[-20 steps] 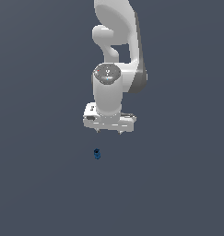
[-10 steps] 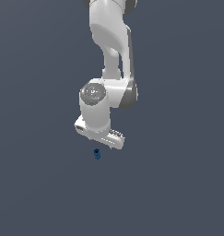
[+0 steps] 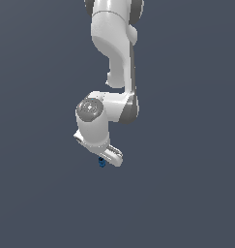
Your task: Pick up the object and move it to a goal position.
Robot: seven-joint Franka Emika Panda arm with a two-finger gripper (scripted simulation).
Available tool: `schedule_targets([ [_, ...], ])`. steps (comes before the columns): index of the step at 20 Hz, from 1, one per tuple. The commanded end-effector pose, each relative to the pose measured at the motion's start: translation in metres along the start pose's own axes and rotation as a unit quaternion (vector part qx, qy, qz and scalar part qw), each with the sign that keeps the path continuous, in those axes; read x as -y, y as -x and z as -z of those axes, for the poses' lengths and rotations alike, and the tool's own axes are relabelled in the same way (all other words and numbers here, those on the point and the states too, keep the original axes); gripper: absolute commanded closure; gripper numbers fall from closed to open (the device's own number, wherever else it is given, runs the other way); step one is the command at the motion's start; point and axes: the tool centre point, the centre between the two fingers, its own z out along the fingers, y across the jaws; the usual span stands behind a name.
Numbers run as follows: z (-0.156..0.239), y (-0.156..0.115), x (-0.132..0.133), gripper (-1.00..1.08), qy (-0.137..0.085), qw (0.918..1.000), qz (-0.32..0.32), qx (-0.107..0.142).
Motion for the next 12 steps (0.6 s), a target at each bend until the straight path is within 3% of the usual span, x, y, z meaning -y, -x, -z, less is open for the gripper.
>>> schedule_targets([
  [1, -0.002, -0.002, 0.000, -0.92, 0.000, 1.0000, -0.007, -0.001],
  [12, -0.033, -0.001, -0.001, -0.92, 0.000, 1.0000, -0.007, 0.000],
])
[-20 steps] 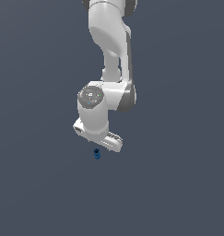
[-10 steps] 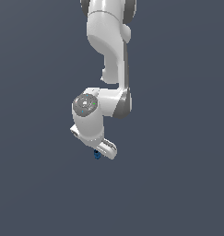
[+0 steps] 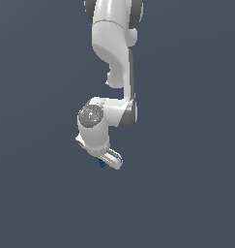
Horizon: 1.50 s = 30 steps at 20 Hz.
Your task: Pick up the object and move it to a goal position.
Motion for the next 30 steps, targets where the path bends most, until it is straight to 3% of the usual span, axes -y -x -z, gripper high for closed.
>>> schedule_targets([
  [1, -0.015, 0.001, -0.001, -0.92, 0.000, 1.0000, -0.001, 0.001],
  [9, -0.028, -0.001, 0.000, -0.92, 0.000, 1.0000, -0.002, 0.000],
  [10, -0.028, -0.001, 0.000, 1.08, 0.000, 1.0000, -0.002, 0.000],
  [23, -0.027, 0.001, 0.004, 1.08, 0.000, 1.0000, -0.002, 0.000],
  [30, -0.015, 0.016, 0.043, 1.08, 0.000, 1.0000, -0.002, 0.000],
])
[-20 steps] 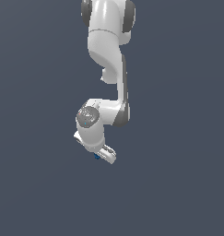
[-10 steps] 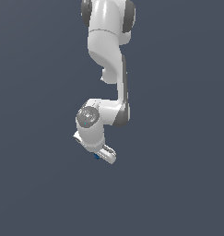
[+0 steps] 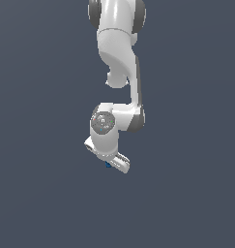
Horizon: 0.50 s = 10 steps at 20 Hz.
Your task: Pick up the object and move it to a goal position.
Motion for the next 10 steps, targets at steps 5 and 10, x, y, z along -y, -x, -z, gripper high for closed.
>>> schedule_targets([
  [5, 0.018, 0.022, 0.060, 1.08, 0.000, 1.0000, 0.001, 0.000],
  [10, 0.031, 0.038, 0.105, 1.08, 0.000, 1.0000, 0.001, 0.000],
])
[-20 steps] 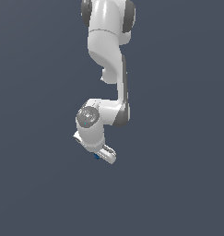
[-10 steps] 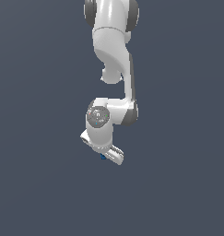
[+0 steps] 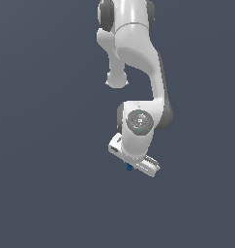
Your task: Pick up the object and move it to a goal position.
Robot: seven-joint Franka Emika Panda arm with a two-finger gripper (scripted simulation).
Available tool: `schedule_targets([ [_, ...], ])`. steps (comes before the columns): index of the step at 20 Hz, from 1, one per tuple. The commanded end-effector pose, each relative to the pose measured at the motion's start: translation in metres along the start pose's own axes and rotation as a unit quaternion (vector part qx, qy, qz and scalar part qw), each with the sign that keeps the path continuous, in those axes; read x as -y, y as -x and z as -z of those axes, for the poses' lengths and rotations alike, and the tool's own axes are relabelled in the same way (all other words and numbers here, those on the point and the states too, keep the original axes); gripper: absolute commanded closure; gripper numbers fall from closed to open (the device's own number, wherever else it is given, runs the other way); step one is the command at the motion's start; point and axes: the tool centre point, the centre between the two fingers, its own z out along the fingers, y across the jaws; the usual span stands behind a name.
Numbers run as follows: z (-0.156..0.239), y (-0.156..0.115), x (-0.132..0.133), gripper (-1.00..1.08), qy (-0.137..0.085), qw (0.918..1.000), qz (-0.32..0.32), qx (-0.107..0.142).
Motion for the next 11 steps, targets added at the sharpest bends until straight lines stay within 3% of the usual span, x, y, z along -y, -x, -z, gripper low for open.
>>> schedule_targets([
  [1, 0.006, 0.006, 0.019, 1.08, 0.000, 1.0000, -0.001, 0.000],
  [11, 0.013, 0.013, 0.045, 1.08, 0.000, 1.0000, -0.001, 0.000],
])
